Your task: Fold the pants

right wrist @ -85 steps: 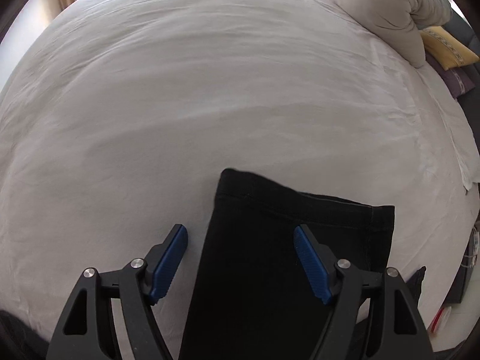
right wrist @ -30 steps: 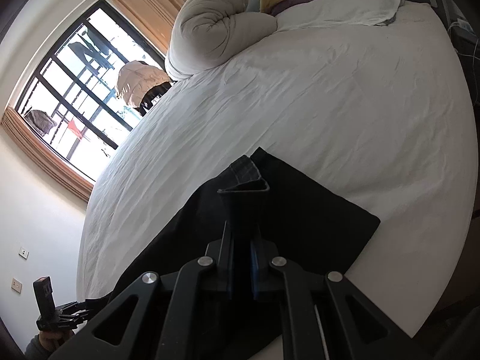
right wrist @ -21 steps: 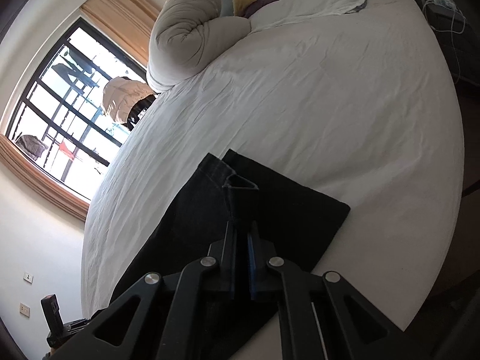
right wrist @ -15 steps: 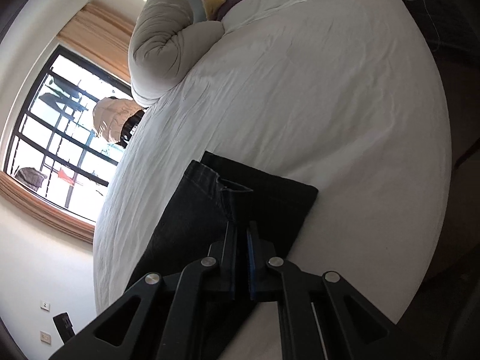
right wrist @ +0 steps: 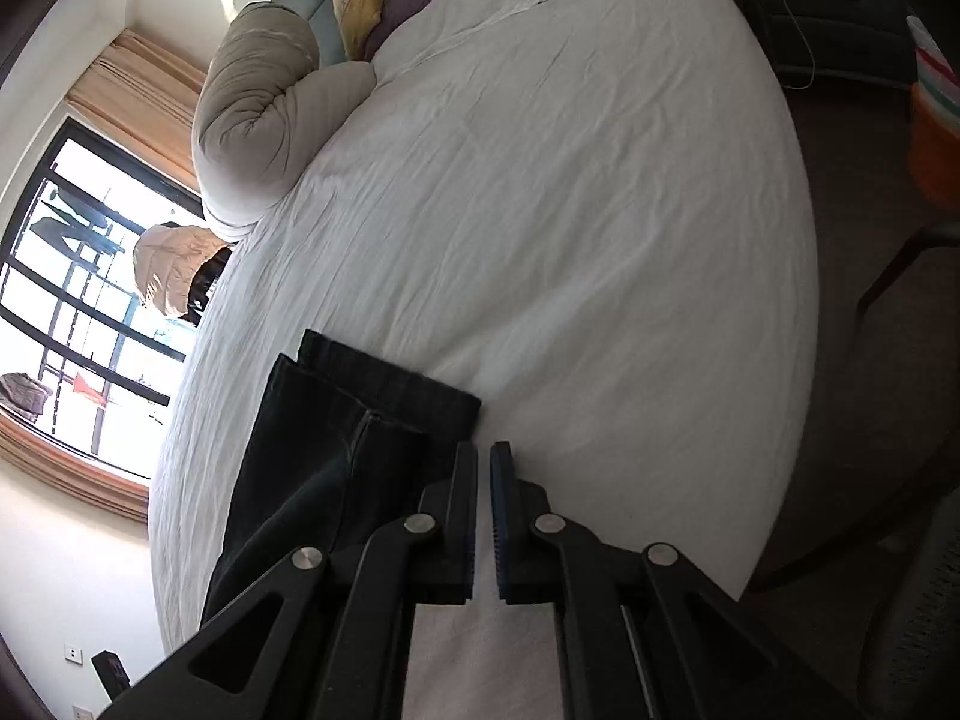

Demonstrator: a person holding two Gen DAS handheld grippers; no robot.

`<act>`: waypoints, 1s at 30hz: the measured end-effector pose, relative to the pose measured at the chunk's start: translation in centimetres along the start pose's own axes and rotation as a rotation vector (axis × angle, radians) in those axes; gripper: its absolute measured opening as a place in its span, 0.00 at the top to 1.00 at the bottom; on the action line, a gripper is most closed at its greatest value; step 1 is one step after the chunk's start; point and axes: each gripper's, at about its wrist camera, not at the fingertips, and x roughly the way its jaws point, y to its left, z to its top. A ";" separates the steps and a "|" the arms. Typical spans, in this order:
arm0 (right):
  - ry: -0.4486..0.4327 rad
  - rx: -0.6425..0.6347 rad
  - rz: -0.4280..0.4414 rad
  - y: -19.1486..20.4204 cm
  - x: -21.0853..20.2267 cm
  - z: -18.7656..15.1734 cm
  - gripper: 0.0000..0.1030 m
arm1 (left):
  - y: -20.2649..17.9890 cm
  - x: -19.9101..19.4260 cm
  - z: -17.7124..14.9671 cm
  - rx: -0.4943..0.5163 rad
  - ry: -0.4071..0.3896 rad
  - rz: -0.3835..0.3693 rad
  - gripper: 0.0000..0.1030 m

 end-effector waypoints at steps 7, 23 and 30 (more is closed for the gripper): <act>0.075 -0.007 0.108 2.2 0.5 0.9 0.64 | 0.8 -0.7 -0.9 -0.032 -0.010 -0.007 0.84; 0.244 0.195 0.252 1.6 5.2 1.1 0.64 | 0.3 -0.4 -0.8 -0.051 -0.009 -0.003 0.83; 0.195 0.143 0.252 2.4 5.5 1.9 0.92 | 0.4 -0.5 -0.9 -0.066 -0.009 -0.002 0.83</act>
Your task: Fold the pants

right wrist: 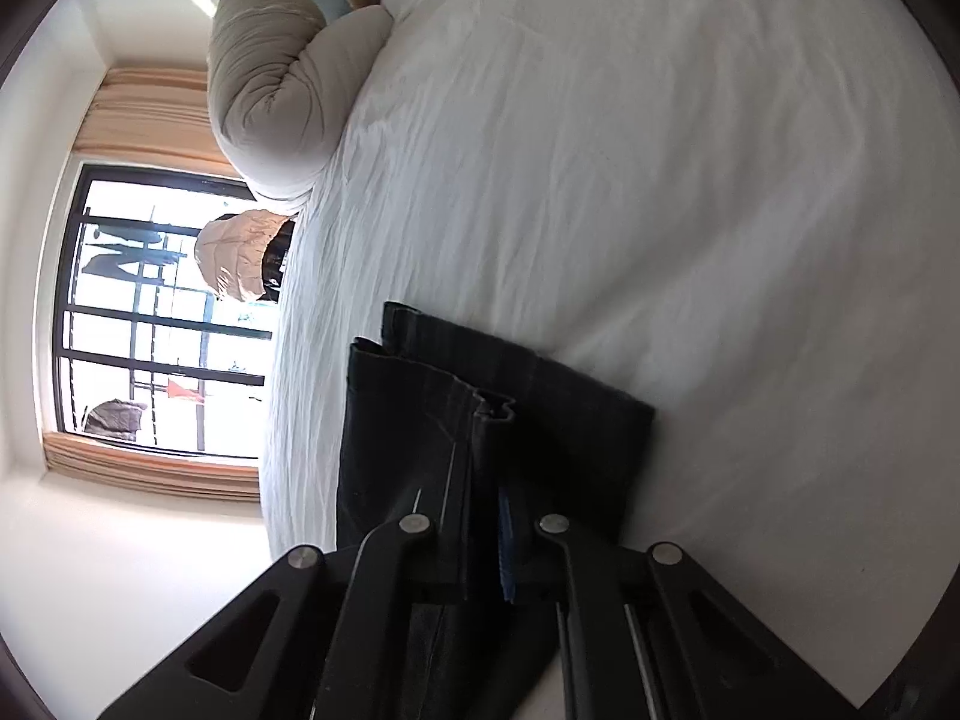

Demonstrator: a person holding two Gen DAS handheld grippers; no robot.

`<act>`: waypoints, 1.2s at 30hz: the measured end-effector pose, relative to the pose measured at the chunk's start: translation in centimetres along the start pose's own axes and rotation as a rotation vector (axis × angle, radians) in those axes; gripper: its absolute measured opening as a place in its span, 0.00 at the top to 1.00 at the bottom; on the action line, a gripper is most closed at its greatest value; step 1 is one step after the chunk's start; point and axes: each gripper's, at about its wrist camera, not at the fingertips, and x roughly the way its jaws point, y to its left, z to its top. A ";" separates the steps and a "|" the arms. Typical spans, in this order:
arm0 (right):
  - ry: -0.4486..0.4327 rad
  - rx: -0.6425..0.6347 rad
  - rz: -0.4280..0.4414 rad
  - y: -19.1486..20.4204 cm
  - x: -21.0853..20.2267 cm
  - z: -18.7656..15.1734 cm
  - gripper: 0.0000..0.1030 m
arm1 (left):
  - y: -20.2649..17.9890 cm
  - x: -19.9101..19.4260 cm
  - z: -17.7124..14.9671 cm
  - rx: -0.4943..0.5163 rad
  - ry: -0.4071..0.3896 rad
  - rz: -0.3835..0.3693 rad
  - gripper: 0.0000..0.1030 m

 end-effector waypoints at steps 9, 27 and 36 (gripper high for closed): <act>-0.120 -0.067 -0.022 0.5 -2.1 0.6 0.93 | -0.9 0.1 0.0 0.005 -0.015 -0.022 0.58; -0.053 -0.090 -0.173 -0.3 -1.7 0.2 0.82 | 0.5 -0.8 -0.9 0.025 -0.048 -0.047 0.55; -0.185 -0.207 -0.212 3.5 -6.9 -3.2 0.40 | 3.5 -7.8 -6.7 -0.047 -0.151 0.040 0.37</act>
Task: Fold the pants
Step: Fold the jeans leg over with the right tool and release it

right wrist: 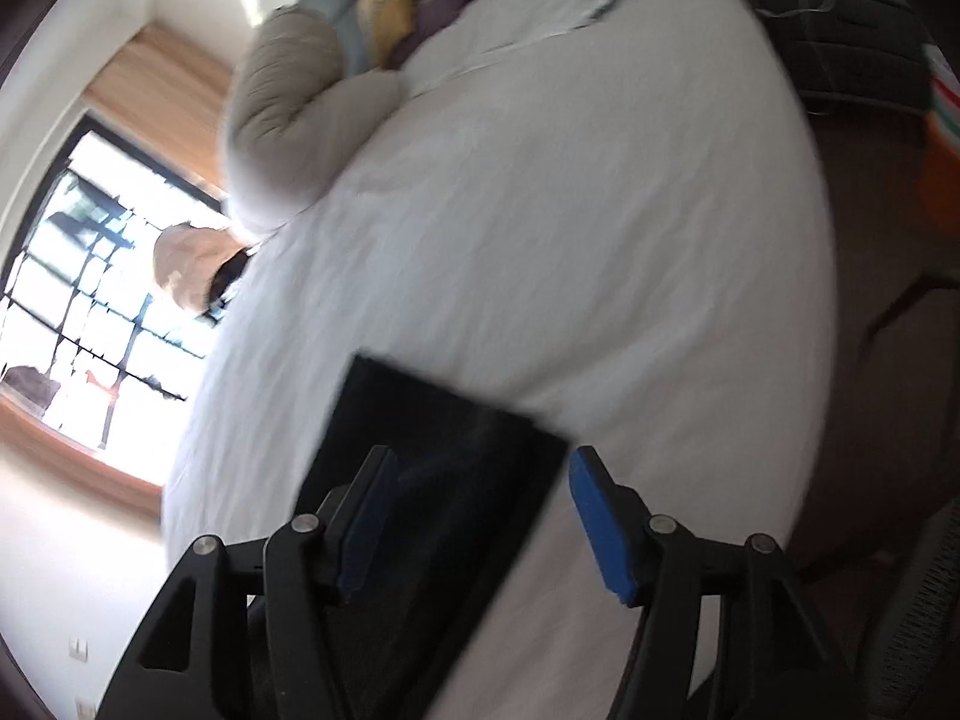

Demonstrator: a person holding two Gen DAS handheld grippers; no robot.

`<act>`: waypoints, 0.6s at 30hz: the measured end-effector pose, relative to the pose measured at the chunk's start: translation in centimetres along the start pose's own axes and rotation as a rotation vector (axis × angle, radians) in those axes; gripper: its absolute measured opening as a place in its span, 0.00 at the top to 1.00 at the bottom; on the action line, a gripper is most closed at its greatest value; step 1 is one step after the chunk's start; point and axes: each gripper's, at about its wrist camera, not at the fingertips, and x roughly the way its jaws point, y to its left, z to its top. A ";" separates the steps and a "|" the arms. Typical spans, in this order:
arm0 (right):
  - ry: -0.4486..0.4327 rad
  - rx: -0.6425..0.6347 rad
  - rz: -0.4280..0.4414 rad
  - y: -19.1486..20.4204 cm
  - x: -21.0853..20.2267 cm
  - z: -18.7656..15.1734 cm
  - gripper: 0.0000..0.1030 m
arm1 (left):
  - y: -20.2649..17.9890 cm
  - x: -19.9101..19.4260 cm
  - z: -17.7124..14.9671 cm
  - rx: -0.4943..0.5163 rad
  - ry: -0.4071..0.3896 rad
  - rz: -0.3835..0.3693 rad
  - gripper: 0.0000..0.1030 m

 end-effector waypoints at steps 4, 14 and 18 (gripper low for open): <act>0.163 -0.156 0.166 5.4 1.6 -3.6 0.54 | 0.3 -3.0 -5.2 -0.037 -0.024 -0.047 0.37; 0.424 -0.376 0.091 8.7 6.0 -13.0 0.57 | 3.2 -4.2 -14.1 -0.044 -0.012 0.028 0.38; 0.452 -0.400 0.066 8.6 5.0 -13.9 0.58 | 4.3 -5.4 -15.9 -0.011 -0.033 0.027 0.38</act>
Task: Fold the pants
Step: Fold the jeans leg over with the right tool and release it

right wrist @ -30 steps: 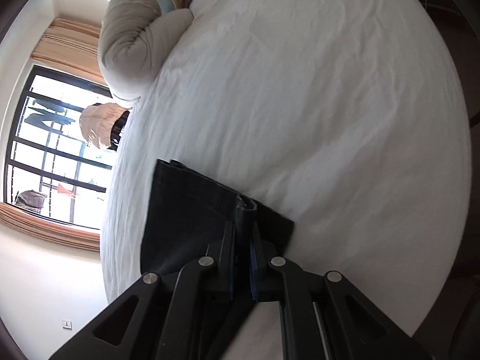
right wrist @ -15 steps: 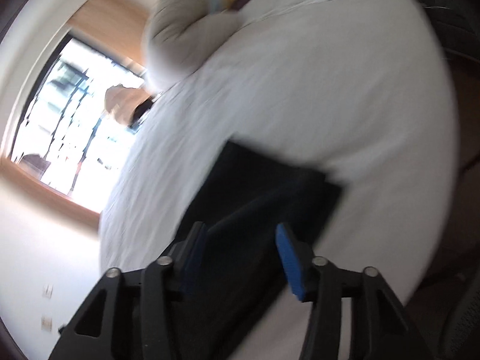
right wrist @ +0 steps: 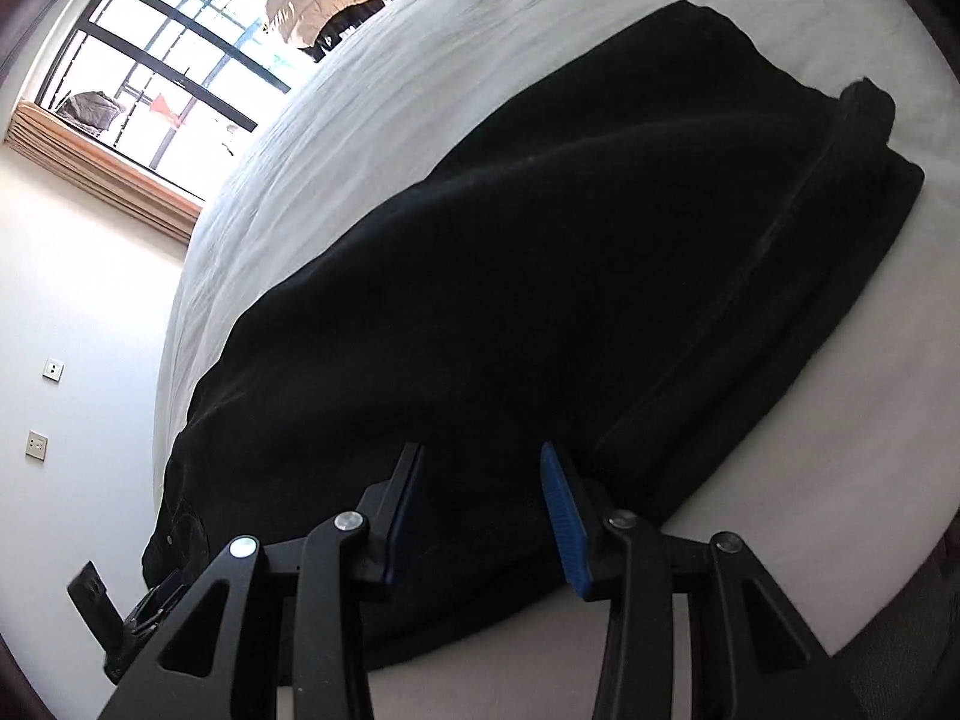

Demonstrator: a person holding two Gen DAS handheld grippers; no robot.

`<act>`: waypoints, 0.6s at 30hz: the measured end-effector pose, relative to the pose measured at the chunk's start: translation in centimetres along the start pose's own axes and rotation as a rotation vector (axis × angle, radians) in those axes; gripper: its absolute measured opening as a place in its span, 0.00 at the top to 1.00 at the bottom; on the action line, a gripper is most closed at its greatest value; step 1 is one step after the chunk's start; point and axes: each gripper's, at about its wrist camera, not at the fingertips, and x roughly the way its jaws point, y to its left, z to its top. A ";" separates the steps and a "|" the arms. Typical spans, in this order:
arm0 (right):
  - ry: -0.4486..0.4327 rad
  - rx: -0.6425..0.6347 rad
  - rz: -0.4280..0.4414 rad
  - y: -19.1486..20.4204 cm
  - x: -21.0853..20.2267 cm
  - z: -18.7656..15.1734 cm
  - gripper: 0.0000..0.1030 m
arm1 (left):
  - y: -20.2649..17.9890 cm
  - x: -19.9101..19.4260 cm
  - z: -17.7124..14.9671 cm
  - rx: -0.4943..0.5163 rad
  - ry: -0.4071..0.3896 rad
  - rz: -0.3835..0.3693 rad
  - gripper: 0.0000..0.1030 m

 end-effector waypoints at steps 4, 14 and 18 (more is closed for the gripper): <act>-0.058 0.066 0.123 -0.6 -3.8 -1.5 0.58 | 0.6 -2.1 -1.2 -0.011 -0.037 0.018 0.38; 0.067 0.236 0.448 -3.2 -1.7 -3.5 0.58 | 4.7 -10.9 -4.7 -0.341 -0.255 0.079 0.38; 0.149 0.210 0.450 -2.0 -0.8 -6.1 0.58 | 6.2 -12.6 -6.6 -0.431 -0.254 0.082 0.38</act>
